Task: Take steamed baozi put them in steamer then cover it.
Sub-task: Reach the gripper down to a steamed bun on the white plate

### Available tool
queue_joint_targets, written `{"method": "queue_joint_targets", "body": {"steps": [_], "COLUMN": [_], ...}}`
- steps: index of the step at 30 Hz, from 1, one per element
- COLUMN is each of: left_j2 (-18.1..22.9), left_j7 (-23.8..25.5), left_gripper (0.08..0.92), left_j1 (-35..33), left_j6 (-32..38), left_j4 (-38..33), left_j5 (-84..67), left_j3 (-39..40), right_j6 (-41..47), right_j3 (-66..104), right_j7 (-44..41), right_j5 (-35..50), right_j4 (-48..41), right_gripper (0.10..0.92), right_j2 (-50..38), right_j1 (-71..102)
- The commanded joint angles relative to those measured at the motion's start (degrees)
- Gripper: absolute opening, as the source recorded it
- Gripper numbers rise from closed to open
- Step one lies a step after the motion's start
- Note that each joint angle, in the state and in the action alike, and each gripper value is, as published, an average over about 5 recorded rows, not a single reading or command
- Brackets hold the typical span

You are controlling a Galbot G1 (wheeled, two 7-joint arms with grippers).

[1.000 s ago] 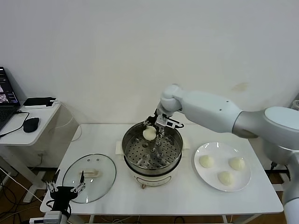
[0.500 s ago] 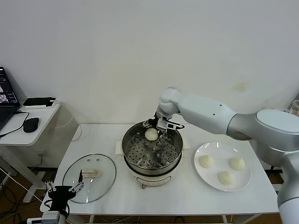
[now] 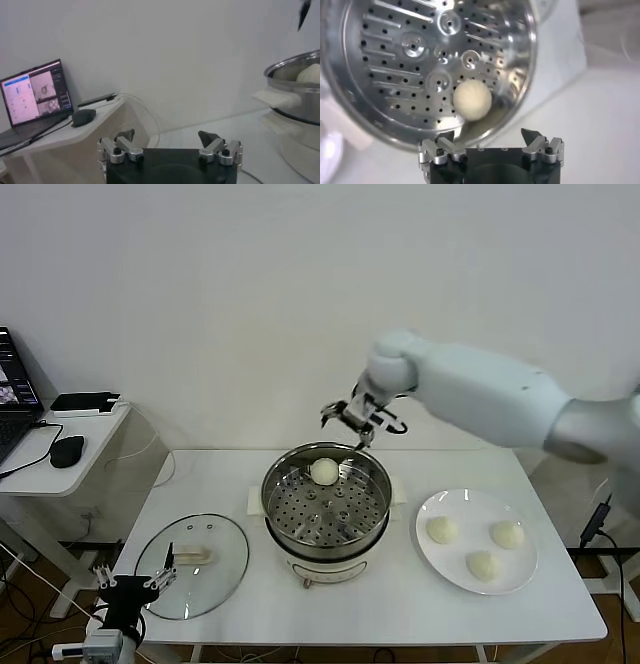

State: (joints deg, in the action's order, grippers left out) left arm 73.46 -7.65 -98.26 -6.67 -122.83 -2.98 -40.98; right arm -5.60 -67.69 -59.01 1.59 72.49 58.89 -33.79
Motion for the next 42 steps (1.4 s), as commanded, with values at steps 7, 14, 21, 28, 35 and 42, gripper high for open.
{"method": "queue_joint_targets", "body": {"steps": [7, 14, 21, 28, 35, 42], "left_j2": [-4.9, -5.7, -5.7, -5.5, -4.7, -4.1], "left_j7": [0.2, 0.2, 0.0, 0.0, 0.2, 0.2], "left_gripper": [0.823, 0.823, 0.823, 0.823, 0.823, 0.823], "left_j1": [2.8, 3.1, 2.6, 2.1, 1.5, 0.9], "left_j6": [-1.1, -1.1, -1.2, -1.3, -1.2, -1.2], "left_j4": [0.5, 0.9, 0.6, 0.4, 0.4, 0.4], "left_j5": [-1.4, -1.1, -0.7, -0.6, -0.3, 0.0], "left_j3": [0.8, 1.4, 1.0, -0.4, -1.2, -1.9], "right_j6": [23.5, 22.4, 21.7, 20.5, 17.7, 15.9], "right_j3": [-1.0, 4.4, 19.3, 23.8, 26.4, 27.2], "right_j7": [-3.7, -2.8, -1.6, -1.0, -1.3, -0.9], "right_j5": [9.0, 3.8, -3.0, -6.1, -8.8, -11.0], "right_j4": [20.1, 21.2, 14.8, 7.4, 0.4, -6.0], "right_gripper": [0.823, 0.823, 0.823, 0.823, 0.823, 0.823], "right_j2": [-31.9, -37.5, -35.0, -28.4, -20.3, -14.2], "right_j1": [0.4, 13.4, 32.6, 38.5, 40.1, 39.7]}}
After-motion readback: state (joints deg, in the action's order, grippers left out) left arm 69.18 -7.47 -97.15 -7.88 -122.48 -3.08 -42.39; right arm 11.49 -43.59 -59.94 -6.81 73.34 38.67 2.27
